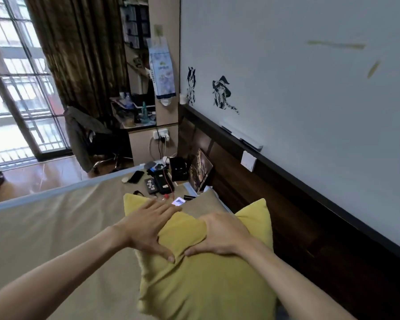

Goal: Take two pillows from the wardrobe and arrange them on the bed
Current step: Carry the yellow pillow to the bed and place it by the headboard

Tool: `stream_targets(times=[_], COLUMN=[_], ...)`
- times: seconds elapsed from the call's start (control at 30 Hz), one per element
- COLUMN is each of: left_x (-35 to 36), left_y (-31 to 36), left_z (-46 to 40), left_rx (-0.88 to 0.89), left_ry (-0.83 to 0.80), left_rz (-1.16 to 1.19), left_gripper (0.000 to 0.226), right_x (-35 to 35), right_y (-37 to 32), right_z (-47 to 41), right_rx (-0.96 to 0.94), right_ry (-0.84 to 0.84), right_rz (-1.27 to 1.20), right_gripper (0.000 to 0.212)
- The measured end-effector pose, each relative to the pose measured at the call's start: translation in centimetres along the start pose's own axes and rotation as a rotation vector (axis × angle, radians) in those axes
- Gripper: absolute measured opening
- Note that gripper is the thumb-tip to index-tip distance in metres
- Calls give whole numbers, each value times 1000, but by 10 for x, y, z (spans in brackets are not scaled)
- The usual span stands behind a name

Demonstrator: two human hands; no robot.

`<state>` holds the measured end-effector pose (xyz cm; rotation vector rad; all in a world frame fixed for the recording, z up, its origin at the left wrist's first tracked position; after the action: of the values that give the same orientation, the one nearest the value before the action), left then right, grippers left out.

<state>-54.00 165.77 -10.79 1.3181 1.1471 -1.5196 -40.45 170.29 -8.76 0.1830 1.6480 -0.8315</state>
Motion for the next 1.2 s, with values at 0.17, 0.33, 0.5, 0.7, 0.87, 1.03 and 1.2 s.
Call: stream_targets(times=[0.17, 0.33, 0.5, 0.7, 0.87, 1.03, 1.2], left_x=[-2, -7, -12, -29, -41, -40, -24], left_y=[5, 8, -5, -20, -17, -11, 2], left_z=[-36, -38, -46, -74, -99, -145, -225], left_rx=[122, 298, 407, 430, 384, 324, 279], left_ry=[4, 54, 122, 213, 204, 150, 80], left_rz=[148, 213, 59, -29, -59, -68, -78], left_gripper=[105, 82, 83, 86, 86, 82, 79], right_x=[-31, -26, 1, -15, -38, -54, -65], right_y=[9, 10, 12, 14, 32, 79, 162], right_z=[15, 24, 19, 7, 1, -16, -37], right_rx=[175, 313, 469, 526, 519, 464, 450], right_ry=[65, 77, 57, 195, 226, 202, 172], right_rz=[125, 236, 276, 288, 319, 290, 263], right_gripper=[76, 85, 98, 90, 87, 81, 85])
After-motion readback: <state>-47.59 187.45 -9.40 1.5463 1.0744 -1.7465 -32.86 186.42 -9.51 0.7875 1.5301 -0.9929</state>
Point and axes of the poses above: each hand's wrist, its own z-axis away from the middle knuckle, its own x-axis out of the palm, y = z × x, the point moved 10 cm from there along -z, towards the middle knuckle, and after that the axes turned 7 degrees about -z, right-handed, at the moved point
